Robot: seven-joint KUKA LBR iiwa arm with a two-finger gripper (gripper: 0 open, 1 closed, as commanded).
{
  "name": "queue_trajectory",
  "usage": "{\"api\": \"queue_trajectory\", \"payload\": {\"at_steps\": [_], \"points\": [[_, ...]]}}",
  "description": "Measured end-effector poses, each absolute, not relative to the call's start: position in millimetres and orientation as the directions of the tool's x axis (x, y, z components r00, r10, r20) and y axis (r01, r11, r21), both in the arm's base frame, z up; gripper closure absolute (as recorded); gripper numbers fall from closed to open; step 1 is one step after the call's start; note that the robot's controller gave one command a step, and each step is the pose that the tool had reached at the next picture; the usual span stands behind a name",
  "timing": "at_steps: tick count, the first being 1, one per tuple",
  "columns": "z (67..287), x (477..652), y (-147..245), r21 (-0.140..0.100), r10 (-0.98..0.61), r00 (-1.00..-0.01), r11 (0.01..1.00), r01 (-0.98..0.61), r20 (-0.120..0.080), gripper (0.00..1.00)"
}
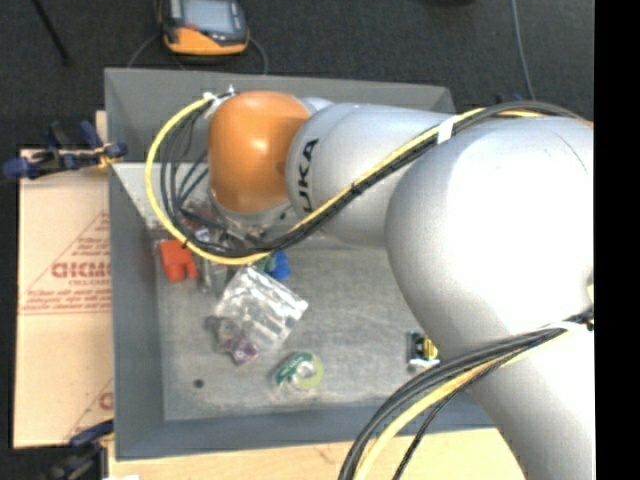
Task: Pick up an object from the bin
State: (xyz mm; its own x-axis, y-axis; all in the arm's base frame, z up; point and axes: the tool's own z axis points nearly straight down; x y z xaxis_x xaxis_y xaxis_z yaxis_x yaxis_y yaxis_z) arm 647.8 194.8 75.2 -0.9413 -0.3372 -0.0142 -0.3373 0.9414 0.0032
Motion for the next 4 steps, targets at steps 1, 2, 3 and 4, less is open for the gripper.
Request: {"api": "queue_trajectory", "payload": {"at_steps": [1,2,3,4], "points": [[71,643.0,193,0.003,-0.338,-0.941,0.941,-0.338,0.009,0.00],[72,587.1,128,-0.002,-0.570,-0.822,0.822,-0.570,0.000,0.00],[71,575.8,59,0.000,-0.524,-0.852,0.852,-0.524,-0.004,0.00],[71,576.3,62,0.000,-0.525,-0.851,0.851,-0.525,-0.006,1.00]]}}
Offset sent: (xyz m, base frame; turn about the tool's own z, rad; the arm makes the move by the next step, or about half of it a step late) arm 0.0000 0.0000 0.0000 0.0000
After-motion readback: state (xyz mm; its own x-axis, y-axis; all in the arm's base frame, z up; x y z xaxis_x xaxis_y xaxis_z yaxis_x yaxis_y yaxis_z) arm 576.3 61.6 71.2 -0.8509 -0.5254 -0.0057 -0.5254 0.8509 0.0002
